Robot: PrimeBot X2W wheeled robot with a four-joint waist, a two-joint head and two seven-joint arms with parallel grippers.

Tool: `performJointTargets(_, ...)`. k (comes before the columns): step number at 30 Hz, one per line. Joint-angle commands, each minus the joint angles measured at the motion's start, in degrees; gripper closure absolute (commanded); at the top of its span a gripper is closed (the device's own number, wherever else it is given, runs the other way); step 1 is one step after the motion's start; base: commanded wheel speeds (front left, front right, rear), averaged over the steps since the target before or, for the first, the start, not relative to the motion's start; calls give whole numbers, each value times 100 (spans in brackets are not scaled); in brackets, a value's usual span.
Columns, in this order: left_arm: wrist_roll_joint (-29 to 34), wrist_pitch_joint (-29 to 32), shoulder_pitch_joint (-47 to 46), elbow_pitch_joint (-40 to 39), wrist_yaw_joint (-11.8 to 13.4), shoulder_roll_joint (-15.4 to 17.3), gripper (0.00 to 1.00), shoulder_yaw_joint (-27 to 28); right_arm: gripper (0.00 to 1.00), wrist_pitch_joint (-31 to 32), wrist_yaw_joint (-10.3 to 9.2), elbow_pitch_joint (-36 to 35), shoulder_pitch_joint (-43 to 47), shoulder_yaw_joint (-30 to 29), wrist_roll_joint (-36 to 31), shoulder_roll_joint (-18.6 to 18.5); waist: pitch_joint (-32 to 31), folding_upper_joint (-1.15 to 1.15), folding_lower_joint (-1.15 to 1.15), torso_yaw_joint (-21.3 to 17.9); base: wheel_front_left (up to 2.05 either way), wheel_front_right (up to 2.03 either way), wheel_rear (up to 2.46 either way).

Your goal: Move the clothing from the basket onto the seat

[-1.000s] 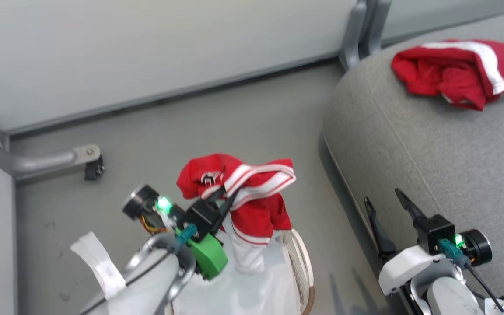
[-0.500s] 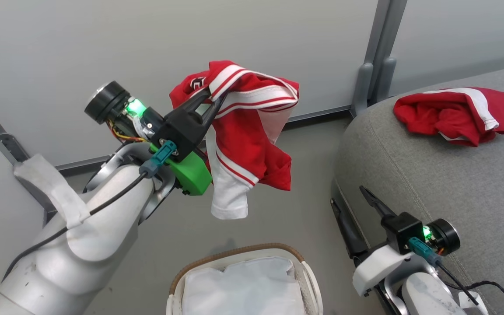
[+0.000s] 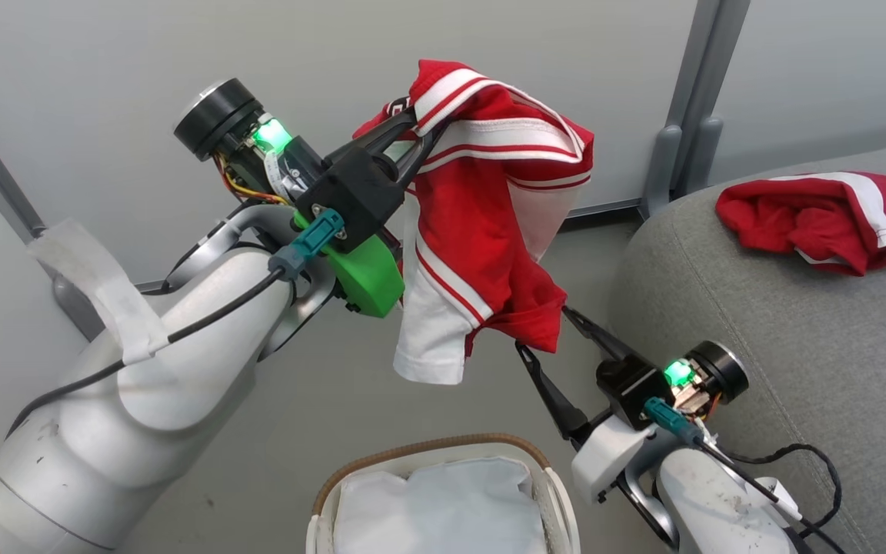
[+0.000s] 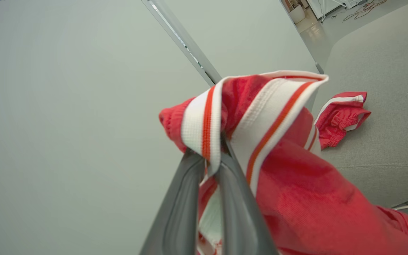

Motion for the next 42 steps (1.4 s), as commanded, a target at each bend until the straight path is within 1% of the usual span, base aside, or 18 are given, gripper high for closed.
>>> performJointTargets(1,-44,11,-110,-53,-12,-9,100,-40,0,-11,-7,-52,-79,-63,-44,-25,-16,0,0,38,0,0,0)
performJointTargets(7,-159,-17,-108,-195,-12,-70,100,-193,0,-11,-6,-159,-242,-222,-194,-22,-54,0,0,131,0,0,0)
performJointTargets(13,-234,-50,-142,-287,-13,-137,100,-284,0,-11,-6,51,-574,-20,-323,-22,-65,0,0,214,0,0,0)
performJointTargets(19,-348,-89,-9,-231,-13,-181,100,-343,0,-11,-6,362,-949,229,-196,-22,-64,0,0,282,0,0,0)
performJointTargets(20,-366,-101,30,-211,-9,-180,100,-343,69,-11,-6,390,-982,269,-165,-22,-64,0,0,289,0,0,0)
performJointTargets(22,-419,-122,117,-162,22,-167,100,-329,100,-11,-6,427,-1035,330,-126,-22,-62,0,0,298,0,0,0)
performJointTargets(27,-628,-304,385,4,157,-101,100,-206,100,-11,-7,339,-942,379,-27,-23,-50,0,0,276,0,0,0)
performJointTargets(31,-769,-450,706,175,276,-53,100,-151,100,-12,-7,231,-822,296,20,-23,-35,0,0,230,0,0,0)
performJointTargets(34,-890,-573,974,301,386,-83,100,-108,100,-12,-7,138,-749,189,34,-23,-17,0,0,195,0,0,0)
performJointTargets(36,-967,-659,1187,393,464,-122,74,-72,100,-11,-6,76,-704,99,29,-22,0,0,0,174,0,0,0)
performJointTargets(38,-1044,-726,1398,509,512,-183,55,-32,100,-12,-7,18,-654,11,18,-22,19,0,0,149,0,0,0)
performJointTargets(40,-1112,-778,1585,617,555,-246,0,8,100,-12,-6,-33,-636,-92,16,-22,42,0,0,126,0,0,0)
performJointTargets(42,-1066,-823,1752,726,617,-288,0,-5,100,-12,-7,-81,-616,-182,12,-23,67,0,0,95,0,0,0)
